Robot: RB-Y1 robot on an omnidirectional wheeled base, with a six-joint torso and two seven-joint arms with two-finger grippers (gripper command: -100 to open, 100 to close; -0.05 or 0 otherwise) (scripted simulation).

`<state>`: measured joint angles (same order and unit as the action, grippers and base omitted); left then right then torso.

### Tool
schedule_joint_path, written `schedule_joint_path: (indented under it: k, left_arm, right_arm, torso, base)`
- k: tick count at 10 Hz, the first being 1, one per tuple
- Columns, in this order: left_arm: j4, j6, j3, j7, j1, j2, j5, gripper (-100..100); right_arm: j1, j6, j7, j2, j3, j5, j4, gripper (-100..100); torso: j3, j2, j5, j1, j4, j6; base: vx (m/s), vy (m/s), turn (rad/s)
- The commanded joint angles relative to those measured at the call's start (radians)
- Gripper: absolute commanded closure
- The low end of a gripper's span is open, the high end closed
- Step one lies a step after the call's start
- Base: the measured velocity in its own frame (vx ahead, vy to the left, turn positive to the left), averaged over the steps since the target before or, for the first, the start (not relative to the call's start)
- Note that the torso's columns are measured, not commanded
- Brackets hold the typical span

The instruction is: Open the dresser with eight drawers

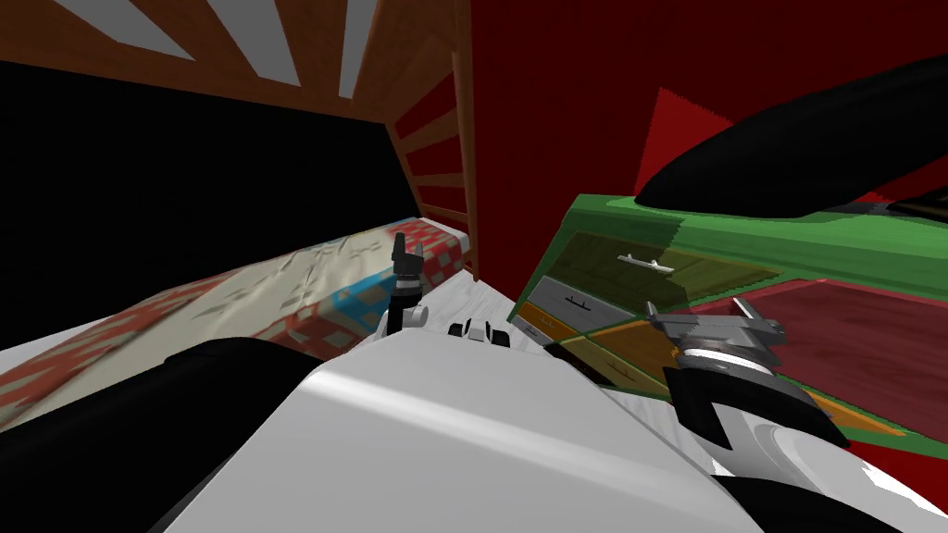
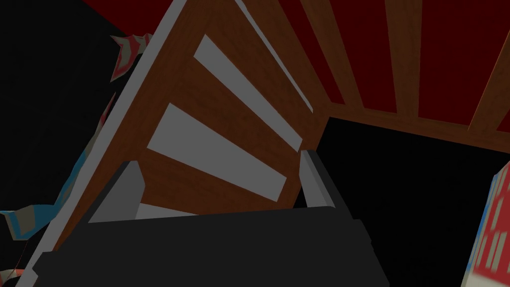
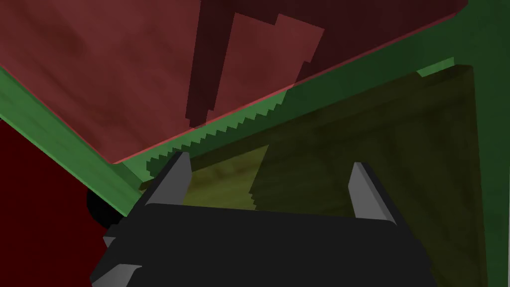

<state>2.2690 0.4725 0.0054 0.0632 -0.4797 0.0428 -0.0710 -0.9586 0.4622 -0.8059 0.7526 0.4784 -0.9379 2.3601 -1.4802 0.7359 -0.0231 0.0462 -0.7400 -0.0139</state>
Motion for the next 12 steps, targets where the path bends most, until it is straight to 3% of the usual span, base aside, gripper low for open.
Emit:
schedule_joint_path:
  k: [1,2,3,4,7,9,10,12]
  left_arm:
    - [0.0,0.0,0.0,0.0,0.0,0.0,0.0,0]
    - [0.0,0.0,0.0,0.0,0.0,0.0,0.0,0]
    - [0.0,0.0,0.001,0.0,0.0,0.0,0.0,0]
    - [0.0,0.0,0.001,0.0,0.0,0.0,0.0,0]
    - [0.0,0.0,0.0,0.0,0.0,0.0,0.0,0]
    - [0.0,0.0,0.0,0.0,0.0,0.0,0.0,0]
    - [0.0,0.0,0.0,0.0,0.0,0.0,0.0,0]
    - [0.0,0.0,0.001,0.0,-0.001,-0.001,0.0,0]
  right_arm:
    - [0.003,-0.003,-0.008,0.014,0.004,-0.018,0.014,-100]
    - [-0.022,0.006,-0.009,0.03,0.025,0.002,0.04,-100]
    - [-0.01,0.002,-0.011,0.024,0.015,-0.007,0.029,-100]
    - [-0.012,0.004,-0.011,0.025,0.016,-0.006,0.032,100]
    - [-0.042,0.017,-0.007,0.038,0.029,-0.004,0.075,100]
    - [-0.045,0.018,-0.007,0.04,0.03,-0.003,0.079,100]
    - [-0.03,0.045,-0.029,0.037,0.02,-0.019,0.081,-100]
    - [-0.019,0.063,-0.044,0.034,0.013,-0.03,0.081,-100]
  torso:
    - [0.001,-0.001,0.014,-0.024,0.002,0.01]
    - [0.004,0.001,0.023,-0.047,0.002,0.013]
    - [0.003,-0.001,0.027,-0.059,0.002,0.014]
    - [0.004,0.002,0.027,-0.056,0.002,0.014]
    - [0.009,0.009,0.021,-0.039,0.0,0.013]
    - [0.004,0.002,0.022,-0.044,0.002,0.014]
    - [0.001,-0.004,0.024,-0.05,0.004,0.013]
    - [-0.003,-0.009,0.025,-0.053,0.006,0.013]
  base:
    - [0.028,0.071,0.011]
    - [0.1,-0.007,-0.068]
    - [0.065,-0.005,-0.015]
    - [0.011,0.003,0.005]
    - [-0.147,0.095,-0.068]
    - [-0.114,0.097,-0.04]
    - [0.068,-0.014,0.051]
    - [0.131,-0.068,0.034]
